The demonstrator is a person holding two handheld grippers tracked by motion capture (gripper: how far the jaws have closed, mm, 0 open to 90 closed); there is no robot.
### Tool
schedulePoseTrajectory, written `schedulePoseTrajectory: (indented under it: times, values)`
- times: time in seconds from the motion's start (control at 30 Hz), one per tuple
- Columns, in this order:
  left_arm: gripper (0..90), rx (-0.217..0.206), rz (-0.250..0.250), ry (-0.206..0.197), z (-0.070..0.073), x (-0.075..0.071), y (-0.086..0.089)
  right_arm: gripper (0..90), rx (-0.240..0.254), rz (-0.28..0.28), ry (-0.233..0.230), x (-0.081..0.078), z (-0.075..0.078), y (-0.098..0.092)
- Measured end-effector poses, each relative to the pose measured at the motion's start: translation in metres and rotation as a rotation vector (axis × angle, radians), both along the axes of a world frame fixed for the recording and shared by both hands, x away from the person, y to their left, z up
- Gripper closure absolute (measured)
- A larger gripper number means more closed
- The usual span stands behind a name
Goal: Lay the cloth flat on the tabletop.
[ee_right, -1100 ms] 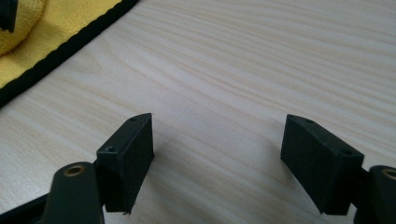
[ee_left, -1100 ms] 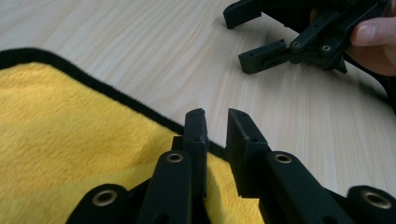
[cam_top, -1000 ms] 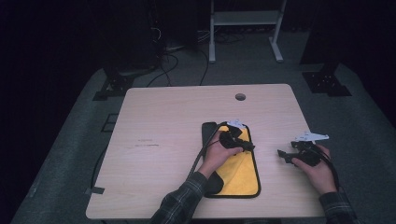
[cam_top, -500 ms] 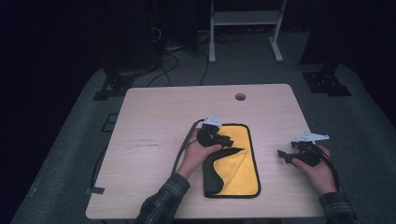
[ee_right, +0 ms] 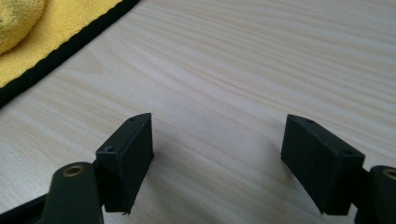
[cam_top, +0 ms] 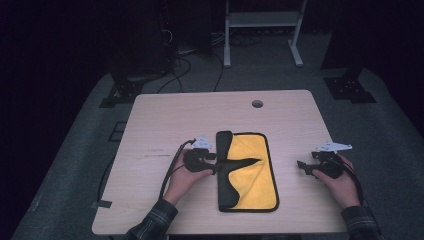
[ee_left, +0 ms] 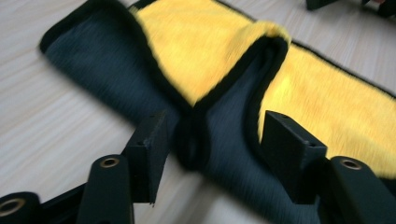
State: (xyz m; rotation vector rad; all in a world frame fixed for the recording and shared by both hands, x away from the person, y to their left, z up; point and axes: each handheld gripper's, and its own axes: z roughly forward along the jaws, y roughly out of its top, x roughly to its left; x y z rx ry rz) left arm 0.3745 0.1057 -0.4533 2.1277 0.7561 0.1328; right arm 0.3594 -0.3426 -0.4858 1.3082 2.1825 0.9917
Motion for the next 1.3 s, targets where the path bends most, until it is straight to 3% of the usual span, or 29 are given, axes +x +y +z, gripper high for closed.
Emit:
schedulePoseTrajectory:
  times: [0.17,0.37,0.6,0.7,0.83,0.93,1.13,1.3]
  values:
    - [41.4,-0.014,0.027,0.041,-0.011,-0.006,0.008,23.8,-0.001,0.0,-0.002,0.0,0.0,0.0]
    - [43.3,0.015,0.022,0.057,-0.019,-0.009,-0.001,23.8,0.0,0.0,-0.001,0.0,0.0,0.0]
    - [47.6,0.059,0.016,0.0,-0.022,-0.014,-0.013,23.7,-0.001,0.001,-0.002,0.0,0.0,0.0]
    - [55.3,0.107,0.013,-0.039,-0.021,-0.017,-0.02,23.7,-0.001,0.001,-0.002,0.0,0.0,0.0]
    - [78.8,0.089,-0.005,-0.003,-0.021,-0.016,-0.023,23.7,-0.001,0.0,-0.002,0.0,0.0,0.0]
    - [85.1,0.085,-0.011,0.017,-0.02,-0.016,-0.023,23.7,-0.002,0.001,-0.002,0.0,0.0,0.0]
    - [85.6,0.077,-0.018,0.062,-0.018,-0.017,-0.006,23.7,-0.001,0.001,-0.002,0.0,0.0,0.0]
    - [85.5,0.075,-0.009,0.069,-0.017,-0.021,0.015,23.7,-0.001,0.001,-0.002,0.0,0.0,0.0]
